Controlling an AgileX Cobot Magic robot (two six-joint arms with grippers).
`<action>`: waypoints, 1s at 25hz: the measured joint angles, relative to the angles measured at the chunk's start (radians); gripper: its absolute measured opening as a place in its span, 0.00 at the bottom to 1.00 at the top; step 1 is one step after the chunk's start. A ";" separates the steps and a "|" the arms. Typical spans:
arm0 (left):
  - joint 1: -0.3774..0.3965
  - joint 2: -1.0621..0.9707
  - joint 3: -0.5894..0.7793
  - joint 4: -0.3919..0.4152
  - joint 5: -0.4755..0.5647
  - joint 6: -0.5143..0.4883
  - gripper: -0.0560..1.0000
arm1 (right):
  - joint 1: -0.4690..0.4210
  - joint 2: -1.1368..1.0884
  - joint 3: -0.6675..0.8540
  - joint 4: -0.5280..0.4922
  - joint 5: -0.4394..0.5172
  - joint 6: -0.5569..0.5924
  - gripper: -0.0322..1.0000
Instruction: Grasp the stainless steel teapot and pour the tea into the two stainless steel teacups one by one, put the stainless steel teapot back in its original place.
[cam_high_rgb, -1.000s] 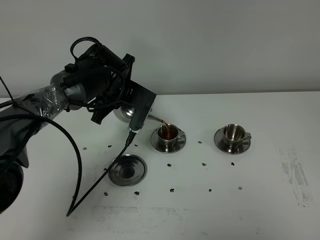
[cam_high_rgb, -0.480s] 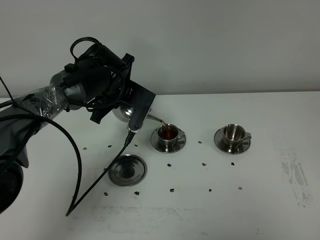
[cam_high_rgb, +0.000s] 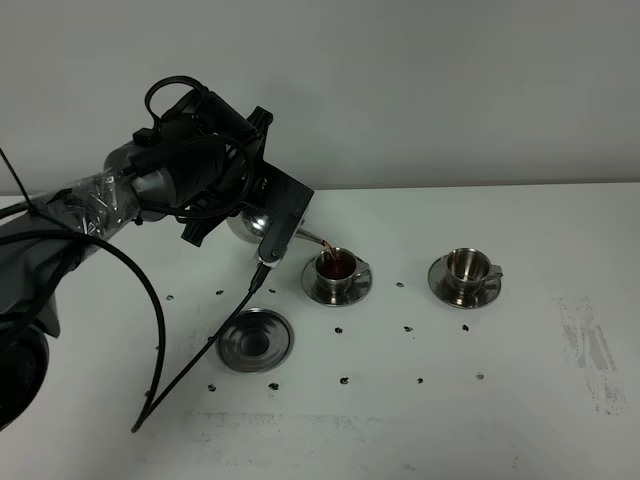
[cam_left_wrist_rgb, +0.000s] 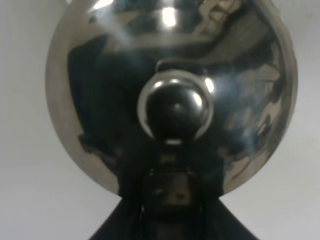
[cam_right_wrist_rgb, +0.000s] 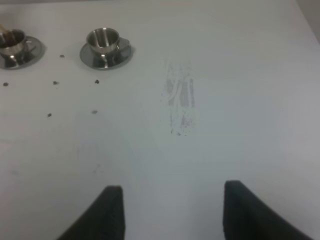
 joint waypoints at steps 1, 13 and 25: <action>0.000 0.000 0.000 0.000 -0.001 0.001 0.27 | 0.000 0.000 0.000 0.000 0.000 0.000 0.45; 0.000 0.000 0.000 0.005 -0.002 0.002 0.27 | 0.000 0.000 0.000 0.000 0.000 0.000 0.45; 0.000 0.000 0.000 -0.022 0.016 -0.009 0.27 | 0.000 0.000 0.000 0.000 0.000 0.000 0.45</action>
